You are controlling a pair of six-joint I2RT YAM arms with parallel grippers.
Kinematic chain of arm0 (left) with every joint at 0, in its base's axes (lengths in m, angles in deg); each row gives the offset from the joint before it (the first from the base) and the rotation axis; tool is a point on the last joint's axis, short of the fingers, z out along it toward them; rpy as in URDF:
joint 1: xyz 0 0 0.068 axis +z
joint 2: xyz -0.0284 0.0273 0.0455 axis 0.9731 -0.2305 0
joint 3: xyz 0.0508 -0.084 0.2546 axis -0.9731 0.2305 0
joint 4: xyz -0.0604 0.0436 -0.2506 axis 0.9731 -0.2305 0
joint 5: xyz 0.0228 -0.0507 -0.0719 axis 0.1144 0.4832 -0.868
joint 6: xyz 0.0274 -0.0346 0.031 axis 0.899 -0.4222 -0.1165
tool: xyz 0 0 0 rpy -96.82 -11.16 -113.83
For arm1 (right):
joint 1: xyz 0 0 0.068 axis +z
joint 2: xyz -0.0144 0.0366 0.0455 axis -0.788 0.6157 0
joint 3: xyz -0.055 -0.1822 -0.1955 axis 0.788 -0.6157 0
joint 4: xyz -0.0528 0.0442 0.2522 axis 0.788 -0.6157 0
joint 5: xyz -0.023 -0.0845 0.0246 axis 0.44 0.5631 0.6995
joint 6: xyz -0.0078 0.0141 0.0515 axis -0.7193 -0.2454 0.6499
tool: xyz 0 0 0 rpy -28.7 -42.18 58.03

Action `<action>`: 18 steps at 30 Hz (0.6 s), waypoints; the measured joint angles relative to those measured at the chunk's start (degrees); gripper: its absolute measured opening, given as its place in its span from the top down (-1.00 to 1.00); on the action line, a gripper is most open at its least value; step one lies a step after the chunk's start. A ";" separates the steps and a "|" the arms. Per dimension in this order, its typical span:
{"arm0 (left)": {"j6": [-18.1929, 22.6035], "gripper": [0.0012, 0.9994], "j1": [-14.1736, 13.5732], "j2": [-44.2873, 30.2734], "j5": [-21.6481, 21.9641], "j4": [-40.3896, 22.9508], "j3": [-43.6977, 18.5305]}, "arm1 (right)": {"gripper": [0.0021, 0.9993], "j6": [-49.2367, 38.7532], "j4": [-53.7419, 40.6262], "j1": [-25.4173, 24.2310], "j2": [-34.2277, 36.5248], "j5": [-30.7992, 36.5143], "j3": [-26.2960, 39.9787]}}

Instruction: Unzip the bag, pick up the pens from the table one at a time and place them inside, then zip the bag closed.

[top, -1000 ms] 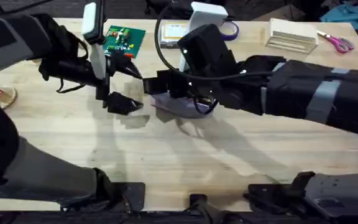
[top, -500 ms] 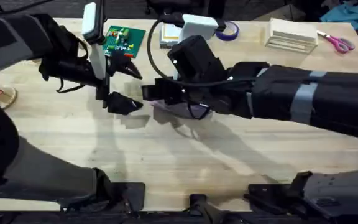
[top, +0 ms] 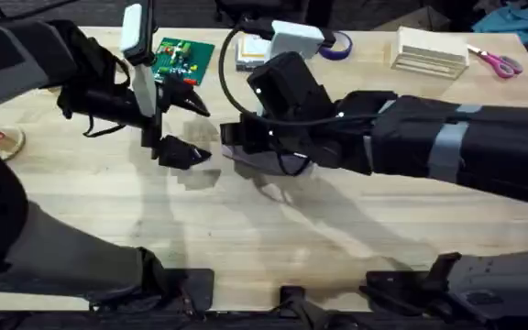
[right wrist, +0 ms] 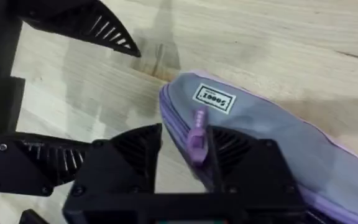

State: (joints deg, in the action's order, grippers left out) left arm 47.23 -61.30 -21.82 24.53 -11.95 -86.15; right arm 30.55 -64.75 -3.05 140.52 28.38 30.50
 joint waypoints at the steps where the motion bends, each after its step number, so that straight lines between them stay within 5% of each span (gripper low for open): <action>1: 0.01 -0.99 0.00 0.00 0.00 0.00 0.00 | 0.24 0.08 -0.03 0.00 0.00 0.02 0.00; 11: 0.01 -0.99 0.00 0.00 0.00 0.00 0.00 | 0.78 0.17 0.04 0.00 0.00 -0.02 0.00; 18: 0.01 -0.99 0.00 0.00 0.00 0.00 0.00 | 0.84 0.15 0.04 0.00 0.00 -0.04 0.00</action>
State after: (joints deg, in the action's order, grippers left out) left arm 47.24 -61.30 -21.82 24.53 -11.95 -86.15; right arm 30.71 -64.71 -3.05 140.52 28.34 30.50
